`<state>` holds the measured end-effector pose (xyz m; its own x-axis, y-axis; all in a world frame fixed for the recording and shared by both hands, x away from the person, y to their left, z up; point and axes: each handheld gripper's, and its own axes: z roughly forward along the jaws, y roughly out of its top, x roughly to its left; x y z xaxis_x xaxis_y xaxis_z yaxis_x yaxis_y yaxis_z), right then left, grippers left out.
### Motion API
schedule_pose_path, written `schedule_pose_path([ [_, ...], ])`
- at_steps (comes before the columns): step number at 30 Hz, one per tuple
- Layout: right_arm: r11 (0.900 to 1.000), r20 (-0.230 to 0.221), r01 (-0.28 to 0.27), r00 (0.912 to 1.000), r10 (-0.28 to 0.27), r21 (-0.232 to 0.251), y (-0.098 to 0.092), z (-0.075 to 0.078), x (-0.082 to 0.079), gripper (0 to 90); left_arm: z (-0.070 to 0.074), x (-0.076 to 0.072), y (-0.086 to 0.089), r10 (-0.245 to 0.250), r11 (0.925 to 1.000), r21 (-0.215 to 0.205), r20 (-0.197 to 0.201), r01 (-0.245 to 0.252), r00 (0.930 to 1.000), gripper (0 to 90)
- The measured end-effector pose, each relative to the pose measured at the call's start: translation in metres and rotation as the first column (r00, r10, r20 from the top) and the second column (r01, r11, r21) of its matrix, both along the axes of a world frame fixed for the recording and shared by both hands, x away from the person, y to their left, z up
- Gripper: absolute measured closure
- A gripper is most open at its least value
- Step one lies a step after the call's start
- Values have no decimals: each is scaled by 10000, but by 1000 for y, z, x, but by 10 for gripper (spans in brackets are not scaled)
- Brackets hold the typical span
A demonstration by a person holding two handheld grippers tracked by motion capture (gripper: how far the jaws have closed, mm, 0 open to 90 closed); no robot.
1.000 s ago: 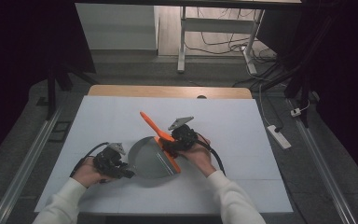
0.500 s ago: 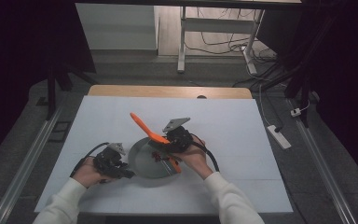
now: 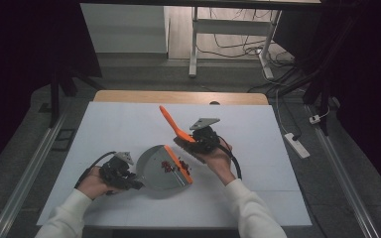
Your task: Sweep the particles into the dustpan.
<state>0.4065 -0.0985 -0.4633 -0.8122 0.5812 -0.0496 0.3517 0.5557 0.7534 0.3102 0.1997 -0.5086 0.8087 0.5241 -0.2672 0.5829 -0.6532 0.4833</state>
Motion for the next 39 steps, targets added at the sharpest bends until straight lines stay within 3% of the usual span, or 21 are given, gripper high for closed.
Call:
schedule_pose_path([
  [12, 9984, 123, 496, 9987, -493, -254, -7, -5, 15, 700, 0, -1, -1, 90, 10000, -13, 20, -90, 10000, 612],
  [16, 9978, 44, 489, 9988, -487, -438, 1, -10, 26, 700, 0, -1, -1, 47, 10000, -9, 0, -47, 10000, 612],
  [22, 9922, -182, 349, 9991, -373, -1194, 19, -20, 44, 700, -1, 0, 0, 56, 10000, -34, -11, -56, 10000, 613],
  [24, 9942, -259, 257, 9993, -286, -1048, 22, -22, 46, 701, -1, 0, -1, 68, 10000, -29, -9, -68, 10000, 613],
  [35, 9937, -524, -493, 9976, 442, -1011, 29, -23, 23, 700, -1, -1, -1, 80, 10000, -35, -2, -80, 10000, 613],
  [37, 9925, -853, -973, 9922, 909, -746, 32, -23, 15, 700, -1, -1, -1, 84, 10000, -41, -11, -84, 10000, 613],
  [39, 9908, -852, -1124, 9907, 1059, -754, 33, -22, 11, 700, -1, -1, -2, 87, 10000, -23, -19, -87, 10000, 613],
])
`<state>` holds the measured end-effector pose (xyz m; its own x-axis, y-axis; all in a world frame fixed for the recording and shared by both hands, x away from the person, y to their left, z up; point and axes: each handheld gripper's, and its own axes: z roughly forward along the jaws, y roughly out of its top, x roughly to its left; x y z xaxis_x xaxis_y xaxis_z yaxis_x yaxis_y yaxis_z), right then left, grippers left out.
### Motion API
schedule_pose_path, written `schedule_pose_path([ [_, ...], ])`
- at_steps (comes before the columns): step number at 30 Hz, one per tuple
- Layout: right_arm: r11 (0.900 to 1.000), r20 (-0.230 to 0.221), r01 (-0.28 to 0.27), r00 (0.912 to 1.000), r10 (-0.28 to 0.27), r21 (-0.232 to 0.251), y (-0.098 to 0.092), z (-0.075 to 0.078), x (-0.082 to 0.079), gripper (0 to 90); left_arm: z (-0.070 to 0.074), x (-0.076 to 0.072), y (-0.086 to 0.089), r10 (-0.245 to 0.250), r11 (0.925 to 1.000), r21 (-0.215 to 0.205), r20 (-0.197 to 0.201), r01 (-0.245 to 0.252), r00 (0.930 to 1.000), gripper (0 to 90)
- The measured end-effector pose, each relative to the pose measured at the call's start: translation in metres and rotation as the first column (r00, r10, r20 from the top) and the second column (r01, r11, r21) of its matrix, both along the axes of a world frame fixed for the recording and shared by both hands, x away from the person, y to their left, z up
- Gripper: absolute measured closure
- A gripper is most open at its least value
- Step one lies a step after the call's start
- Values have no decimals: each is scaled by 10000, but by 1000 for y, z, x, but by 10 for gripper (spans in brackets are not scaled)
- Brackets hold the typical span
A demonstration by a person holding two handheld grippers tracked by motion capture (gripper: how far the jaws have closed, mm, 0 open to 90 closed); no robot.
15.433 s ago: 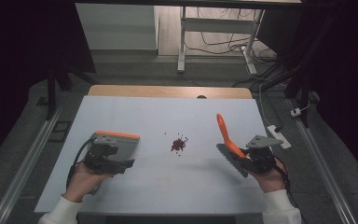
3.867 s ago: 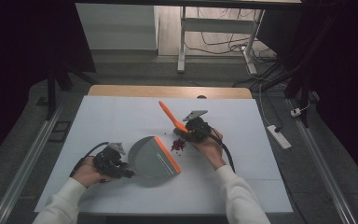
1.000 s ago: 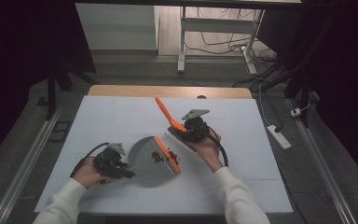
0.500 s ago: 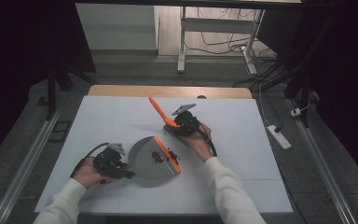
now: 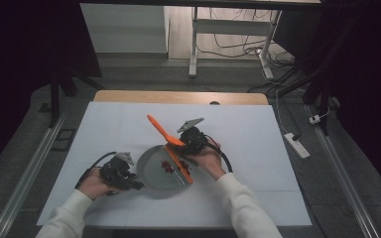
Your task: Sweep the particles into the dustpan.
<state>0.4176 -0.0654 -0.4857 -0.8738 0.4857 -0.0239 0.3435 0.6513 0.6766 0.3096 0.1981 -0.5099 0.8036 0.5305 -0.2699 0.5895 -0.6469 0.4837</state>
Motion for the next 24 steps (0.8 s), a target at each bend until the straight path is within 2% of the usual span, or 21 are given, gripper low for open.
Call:
schedule_pose_path([
  [1, 9999, 136, -93, 9999, 94, -70, 2, 1, -4, 700, 0, 0, 0, -6, 10000, 8, -4, 6, 10000, 613],
  [3, 9969, -239, -533, 9982, 548, 578, 2, 8, -12, 701, 0, 0, 0, 8, 10000, 14, -2, -8, 10000, 613],
  [5, 9956, -196, -641, 9977, 656, 686, 1, 12, -15, 701, 0, 0, 0, 11, 10000, 14, 14, -11, 10000, 613],
  [8, 9968, 439, -593, 9974, 570, 538, -3, 24, -23, 701, 0, 0, 0, 4, 10000, 13, 18, -4, 10000, 613],
  [11, 9970, 711, -279, 9972, 227, 727, -15, 33, -28, 701, 0, 0, 0, 43, 10000, -15, 17, -43, 10000, 613],
  [14, 9979, 1027, 86, 9946, -151, 635, -30, 37, -32, 701, 0, 0, 0, 26, 10000, -11, 18, -26, 10000, 613],
  [19, 9962, 1169, 737, 9900, -787, 469, -53, 37, -34, 701, 0, -1, 0, 45, 10000, -25, 46, -45, 10000, 613],
  [24, 9908, 1101, 1292, 9850, -1328, 394, -63, 30, -24, 700, 0, -2, -1, 29, 10000, 14, 83, -29, 10000, 612],
])
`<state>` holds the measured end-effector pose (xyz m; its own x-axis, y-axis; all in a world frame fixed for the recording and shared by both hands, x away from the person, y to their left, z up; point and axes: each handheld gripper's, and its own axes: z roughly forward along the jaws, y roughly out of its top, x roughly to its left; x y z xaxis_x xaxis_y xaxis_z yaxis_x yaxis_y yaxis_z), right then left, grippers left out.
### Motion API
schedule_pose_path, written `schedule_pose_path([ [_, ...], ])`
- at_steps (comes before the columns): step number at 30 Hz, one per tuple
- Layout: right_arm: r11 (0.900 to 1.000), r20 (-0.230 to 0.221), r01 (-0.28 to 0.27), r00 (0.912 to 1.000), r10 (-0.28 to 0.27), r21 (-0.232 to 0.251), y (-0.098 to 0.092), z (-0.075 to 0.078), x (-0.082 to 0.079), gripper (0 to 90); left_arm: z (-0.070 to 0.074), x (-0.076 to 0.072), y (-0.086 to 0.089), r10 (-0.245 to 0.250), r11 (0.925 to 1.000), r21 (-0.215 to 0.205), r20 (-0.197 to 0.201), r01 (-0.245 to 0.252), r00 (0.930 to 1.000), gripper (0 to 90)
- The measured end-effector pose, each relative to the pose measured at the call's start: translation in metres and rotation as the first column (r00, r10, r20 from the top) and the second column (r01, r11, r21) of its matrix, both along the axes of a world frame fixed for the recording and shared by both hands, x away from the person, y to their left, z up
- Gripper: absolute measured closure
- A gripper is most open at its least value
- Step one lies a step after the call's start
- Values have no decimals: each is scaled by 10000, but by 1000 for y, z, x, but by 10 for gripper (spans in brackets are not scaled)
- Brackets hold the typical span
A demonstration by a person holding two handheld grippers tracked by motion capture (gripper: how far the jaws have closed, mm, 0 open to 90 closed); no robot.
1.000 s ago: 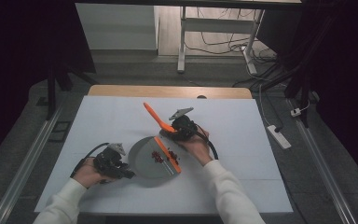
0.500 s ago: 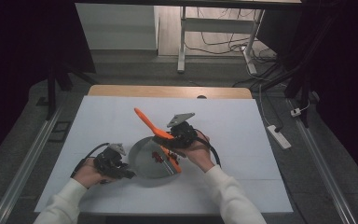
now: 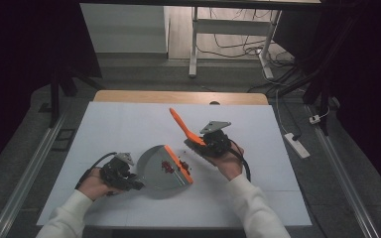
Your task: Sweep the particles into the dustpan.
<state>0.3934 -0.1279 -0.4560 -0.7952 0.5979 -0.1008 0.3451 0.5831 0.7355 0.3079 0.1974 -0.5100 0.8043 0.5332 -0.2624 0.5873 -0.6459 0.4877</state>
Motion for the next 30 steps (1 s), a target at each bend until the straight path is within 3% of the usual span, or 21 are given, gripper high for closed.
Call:
schedule_pose_path([
  [6, 9992, -224, 137, 9996, -145, -385, 9, -16, 8, 700, -1, 0, 0, 18, 10000, -4, -22, -18, 10000, 612],
  [12, 9980, -452, -142, 9989, 115, -614, 24, -28, 10, 700, -1, 0, 0, 25, 10000, 4, -8, -25, 10000, 612],
  [19, 9949, -416, -541, 9978, 507, -852, 38, -29, 1, 700, -1, 0, 0, -26, 10000, 48, -9, 26, 10000, 612],
  [30, 9926, -657, -1047, 9927, 1007, -608, 49, -28, -13, 699, -1, 0, 0, -11, 10000, 25, -14, 11, 10000, 612],
])
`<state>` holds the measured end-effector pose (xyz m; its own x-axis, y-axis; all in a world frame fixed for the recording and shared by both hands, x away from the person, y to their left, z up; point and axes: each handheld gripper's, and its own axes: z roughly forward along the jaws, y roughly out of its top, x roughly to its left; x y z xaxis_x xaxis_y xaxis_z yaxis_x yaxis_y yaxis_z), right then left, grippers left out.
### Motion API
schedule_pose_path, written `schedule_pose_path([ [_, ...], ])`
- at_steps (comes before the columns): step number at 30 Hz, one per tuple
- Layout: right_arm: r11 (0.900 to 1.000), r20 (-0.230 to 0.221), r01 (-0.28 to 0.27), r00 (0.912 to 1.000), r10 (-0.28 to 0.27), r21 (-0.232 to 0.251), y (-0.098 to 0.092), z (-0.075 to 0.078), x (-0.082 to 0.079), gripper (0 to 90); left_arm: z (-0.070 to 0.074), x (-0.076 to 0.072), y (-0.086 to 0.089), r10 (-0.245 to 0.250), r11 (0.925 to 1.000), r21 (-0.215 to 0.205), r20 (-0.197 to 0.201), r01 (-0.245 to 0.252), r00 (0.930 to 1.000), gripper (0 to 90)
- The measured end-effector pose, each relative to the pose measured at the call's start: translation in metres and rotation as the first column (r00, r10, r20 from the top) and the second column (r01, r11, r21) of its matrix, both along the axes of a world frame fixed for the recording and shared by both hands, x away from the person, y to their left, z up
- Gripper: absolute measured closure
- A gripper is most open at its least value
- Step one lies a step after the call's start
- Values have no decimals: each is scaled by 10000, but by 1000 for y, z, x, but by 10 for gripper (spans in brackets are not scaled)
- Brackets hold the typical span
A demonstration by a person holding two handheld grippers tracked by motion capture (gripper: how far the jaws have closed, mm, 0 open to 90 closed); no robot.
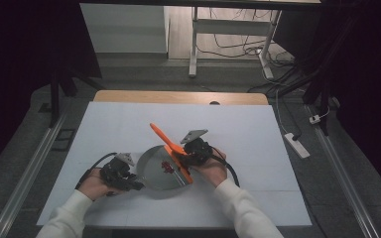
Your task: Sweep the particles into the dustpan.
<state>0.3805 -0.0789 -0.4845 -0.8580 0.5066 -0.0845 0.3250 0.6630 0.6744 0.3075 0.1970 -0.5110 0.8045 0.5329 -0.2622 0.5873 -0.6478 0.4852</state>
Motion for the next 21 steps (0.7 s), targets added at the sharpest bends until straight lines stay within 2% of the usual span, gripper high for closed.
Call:
schedule_pose_path([
  [2, 9999, 132, -150, 9998, 150, -23, 3, 2, -4, 700, 0, 0, 0, -17, 10000, 34, 10, 17, 10000, 612],
  [3, 9981, -186, -440, 9988, 448, 432, 5, 6, -6, 700, 0, 0, 0, -20, 10000, 26, 11, 20, 10000, 612],
  [4, 9981, -186, -440, 9988, 448, 432, 5, 6, -6, 700, 0, 0, 0, -45, 10000, 38, 14, 45, 10000, 612],
  [5, 9963, -393, -593, 9973, 618, 622, 6, 7, -8, 700, 0, 0, 0, -44, 10000, 37, 17, 44, 10000, 612],
  [8, 9947, -2, -975, 9952, 976, 339, 12, 11, -14, 700, 0, 0, 0, -54, 10000, 43, 23, 54, 10000, 612],
  [10, 9935, 123, -1032, 9946, 1027, 481, 12, 14, -16, 700, 0, 0, 0, -56, 10000, 36, 22, 56, 10000, 612],
  [12, 9950, 361, -794, 9963, 774, 602, 6, 20, -14, 700, 0, 0, 1, -60, 10000, 34, 33, 60, 10000, 612],
  [15, 9966, 490, -527, 9976, 497, 627, -1, 24, -12, 700, 0, 0, 1, -100, 9999, 33, 65, 100, 9999, 612],
  [21, 9960, 484, 228, 9985, -270, 864, -25, 29, -7, 700, 2, -2, 1, -57, 10000, 20, 82, 57, 10000, 613],
])
